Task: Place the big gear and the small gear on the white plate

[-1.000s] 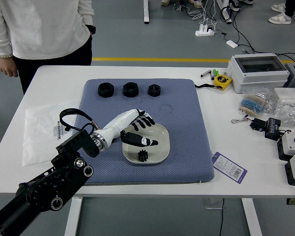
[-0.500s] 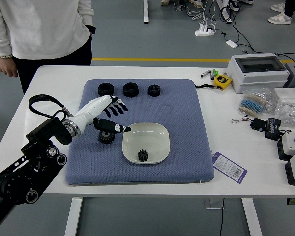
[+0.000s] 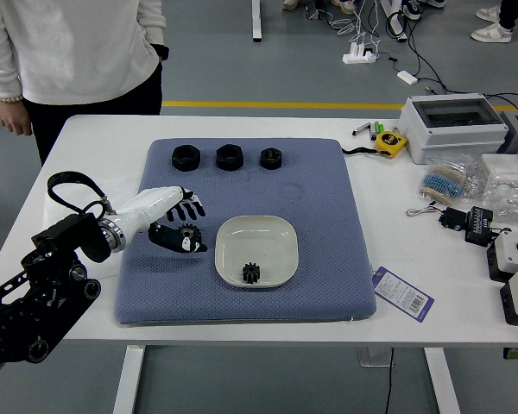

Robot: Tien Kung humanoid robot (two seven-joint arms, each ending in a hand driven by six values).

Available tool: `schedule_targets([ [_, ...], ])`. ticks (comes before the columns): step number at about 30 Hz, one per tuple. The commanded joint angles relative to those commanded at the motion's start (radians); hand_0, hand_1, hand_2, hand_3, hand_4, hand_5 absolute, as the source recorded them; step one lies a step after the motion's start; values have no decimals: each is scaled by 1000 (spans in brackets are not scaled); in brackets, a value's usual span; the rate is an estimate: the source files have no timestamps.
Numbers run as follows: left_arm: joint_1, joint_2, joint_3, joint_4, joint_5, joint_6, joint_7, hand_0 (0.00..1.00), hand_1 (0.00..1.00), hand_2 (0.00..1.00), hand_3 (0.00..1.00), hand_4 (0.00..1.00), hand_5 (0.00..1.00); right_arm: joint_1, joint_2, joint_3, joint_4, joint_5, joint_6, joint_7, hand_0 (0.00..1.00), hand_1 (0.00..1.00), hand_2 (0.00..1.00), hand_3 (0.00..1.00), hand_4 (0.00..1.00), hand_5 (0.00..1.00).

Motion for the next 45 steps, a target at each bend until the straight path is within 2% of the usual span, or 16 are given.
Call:
schedule_targets([
  [12, -23, -28, 2, 81, 21, 6, -32, 427, 552, 582, 616, 998, 240, 4, 0, 4, 0, -6, -1, -3, 653, 652, 743, 609, 864, 706],
  [22, -38, -37, 10, 123, 22, 17, -41, 427, 549, 579, 614, 998, 238, 6, 0, 3, 1, -6, -2, -4, 653, 652, 743, 609, 864, 705],
  [23, -40, -38, 11, 127, 22, 21, -41, 416, 517, 561, 598, 963, 157, 6, 0, 3, 1, -6, -2, -3, 653, 652, 743, 610, 864, 706],
  [28, -45, -42, 12, 141, 24, 25, -41, 416, 517, 561, 598, 963, 157, 7, 0, 4, 1, -7, -2, -4, 653, 652, 743, 610, 864, 706],
  [29, -46, -42, 13, 143, 25, 25, -41, 407, 509, 557, 593, 891, 110, 7, 0, 4, 1, -7, -2, -4, 653, 652, 744, 609, 864, 706],
  [40, -44, -50, 31, 177, 0, 36, -48, 399, 496, 548, 590, 876, 107, 1, 2, 11, 2, -18, -4, -8, 653, 652, 743, 609, 865, 706],
  [41, -44, -50, 32, 177, -3, 39, -49, 313, 394, 480, 566, 714, 53, 0, 2, 11, 2, -19, -4, -8, 653, 652, 743, 609, 865, 706],
  [45, -42, -52, 38, 184, -23, 58, -54, 313, 394, 480, 566, 714, 53, -2, 3, 11, 2, -19, -4, -8, 653, 652, 743, 609, 865, 706],
])
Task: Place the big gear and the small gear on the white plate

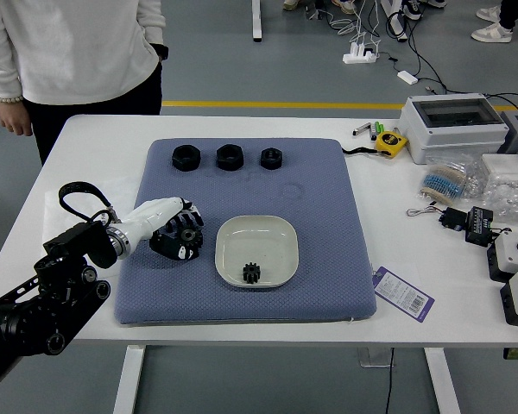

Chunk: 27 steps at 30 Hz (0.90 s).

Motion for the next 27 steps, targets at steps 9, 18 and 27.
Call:
schedule_targets([
  [9, 8, 1, 6, 7, -27, 9, 1, 260, 239, 346, 499, 740, 2, -4, 1, 4, 0, -6, -1, -2, 653, 652, 743, 609, 864, 706],
  [18, 21, 7, -34, -2, -22, 9, 6, 258, 226, 338, 506, 744, 2, -4, 0, -4, 0, 8, 0, 3, 653, 652, 744, 609, 864, 706],
  [27, 35, 20, -120, -32, 0, 11, 13, 257, 221, 338, 509, 752, 2, 0, 0, -7, -1, 13, 0, 4, 653, 651, 743, 610, 864, 706],
])
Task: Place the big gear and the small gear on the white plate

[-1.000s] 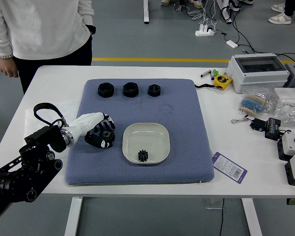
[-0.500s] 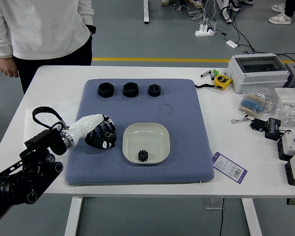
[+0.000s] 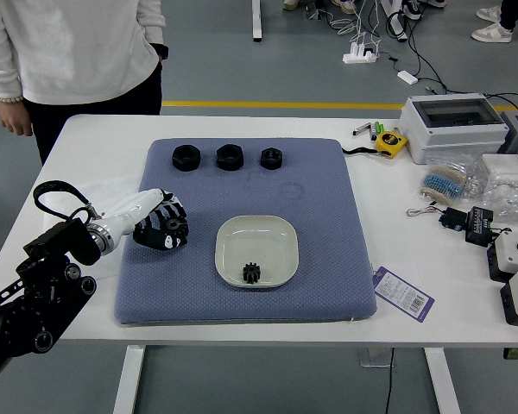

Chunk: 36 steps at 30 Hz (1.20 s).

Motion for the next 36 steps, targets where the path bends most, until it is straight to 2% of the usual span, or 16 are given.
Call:
schedule_targets([
  [3, 3, 5, -17, -19, 1, -1, 4, 257, 221, 338, 509, 752, 2, 1, 0, 1, 0, -1, 0, -1, 653, 651, 743, 610, 864, 706],
  [8, 3, 11, -22, -83, -10, -1, 15, 257, 219, 332, 501, 750, 2, 1, 0, 3, 0, -4, -1, -2, 653, 651, 743, 609, 863, 705],
  [17, -9, -6, 32, -188, -38, -7, 29, 257, 219, 332, 502, 750, 2, 5, 0, 4, 0, -4, -2, -3, 653, 651, 743, 609, 862, 703],
  [18, -10, -7, 35, -191, -39, -7, 29, 257, 219, 332, 502, 750, 2, 5, 0, 4, 0, -4, -2, -3, 653, 651, 743, 609, 862, 703],
  [23, -26, -51, 78, -185, -47, -5, 31, 257, 217, 328, 501, 746, 2, 8, -1, 8, 0, -14, -1, -6, 653, 651, 743, 609, 862, 703],
  [27, -35, -73, 120, -173, -56, -2, 29, 257, 217, 328, 501, 746, 2, 9, -1, 7, 0, -12, -1, -5, 653, 651, 743, 609, 862, 703],
  [31, -42, -81, 146, -163, -62, 0, 27, 258, 215, 321, 497, 746, 2, 10, -1, 6, 0, -10, -1, -4, 653, 652, 743, 610, 862, 704],
  [36, -82, -79, 224, -140, -76, 11, 24, 261, 223, 327, 501, 753, 2, 12, -3, 6, 1, -10, 0, -3, 652, 651, 743, 610, 862, 704],
])
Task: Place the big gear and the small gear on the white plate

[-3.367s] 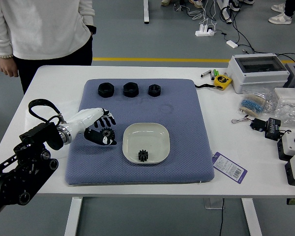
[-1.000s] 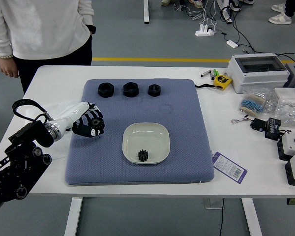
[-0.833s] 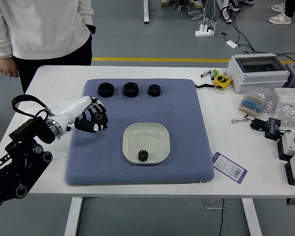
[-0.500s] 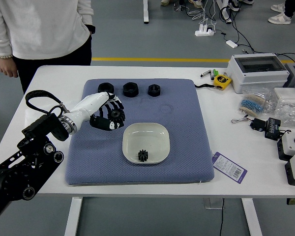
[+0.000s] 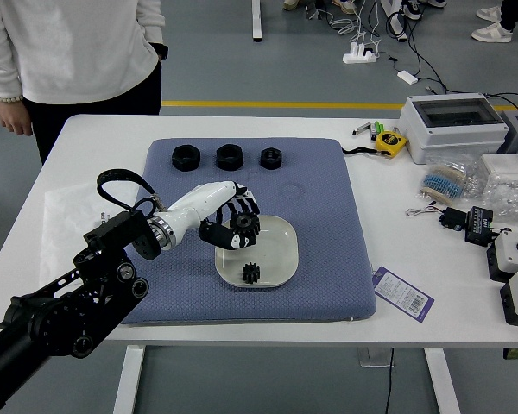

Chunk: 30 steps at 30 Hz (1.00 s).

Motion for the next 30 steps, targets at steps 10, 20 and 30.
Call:
schedule_targets([
  [10, -21, -6, 63, 49, -8, 6, -11, 264, 284, 365, 514, 758, 2, 2, 0, 1, 0, -1, -1, 0, 653, 652, 743, 609, 862, 704],
  [20, -22, -12, 68, 77, -17, 20, -37, 379, 465, 518, 556, 986, 315, -4, 1, 8, 1, -12, -2, -5, 654, 652, 743, 609, 865, 707],
  [30, -15, -19, 39, 94, -23, 38, -55, 539, 558, 605, 614, 998, 476, -9, 2, 13, 2, -20, -4, -8, 654, 652, 744, 609, 864, 707],
])
